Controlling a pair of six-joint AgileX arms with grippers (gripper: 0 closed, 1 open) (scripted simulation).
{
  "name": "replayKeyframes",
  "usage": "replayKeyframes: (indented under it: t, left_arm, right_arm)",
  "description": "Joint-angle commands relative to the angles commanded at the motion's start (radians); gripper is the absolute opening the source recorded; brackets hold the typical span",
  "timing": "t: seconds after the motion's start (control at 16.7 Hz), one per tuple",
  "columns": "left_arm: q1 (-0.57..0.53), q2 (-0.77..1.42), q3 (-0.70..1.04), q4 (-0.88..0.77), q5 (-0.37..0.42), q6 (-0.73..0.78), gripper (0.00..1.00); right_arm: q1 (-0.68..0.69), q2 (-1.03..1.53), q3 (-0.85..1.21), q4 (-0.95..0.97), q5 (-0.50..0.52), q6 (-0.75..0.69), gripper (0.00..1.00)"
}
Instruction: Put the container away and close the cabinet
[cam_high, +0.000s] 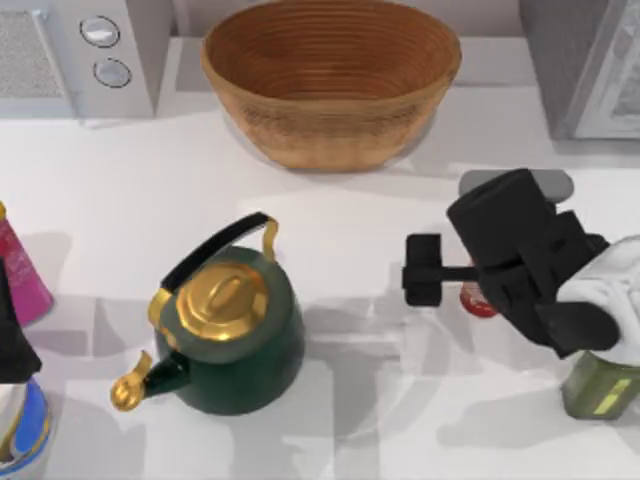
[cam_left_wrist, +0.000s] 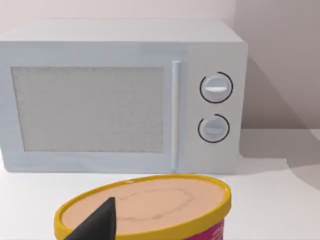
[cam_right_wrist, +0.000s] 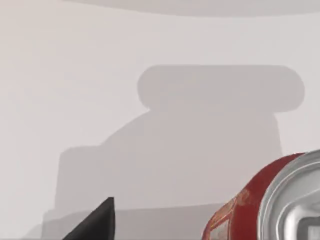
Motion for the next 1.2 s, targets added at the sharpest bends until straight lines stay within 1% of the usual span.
replayKeyframes:
  t: [0.18,0.42,0.78,1.2]
  left_arm:
    - [0.000,0.000,0.000,0.000,0.000,0.000,1.00]
    - [0.000,0.000,0.000,0.000,0.000,0.000,1.00]
    - [0.000,0.000,0.000,0.000,0.000,0.000,1.00]
    - [0.000,0.000,0.000,0.000,0.000,0.000,1.00]
  right_arm:
    - [-0.033,0.095,0.030,0.072,-0.020,-0.025,1.00]
    - [-0.050,0.143,-0.006,0.160,-0.030,-0.040,1.00]
    - [-0.049,0.138,-0.033,0.182,-0.030,-0.039,1.00]
    - [-0.049,0.138,-0.033,0.182,-0.030,-0.039,0.47]
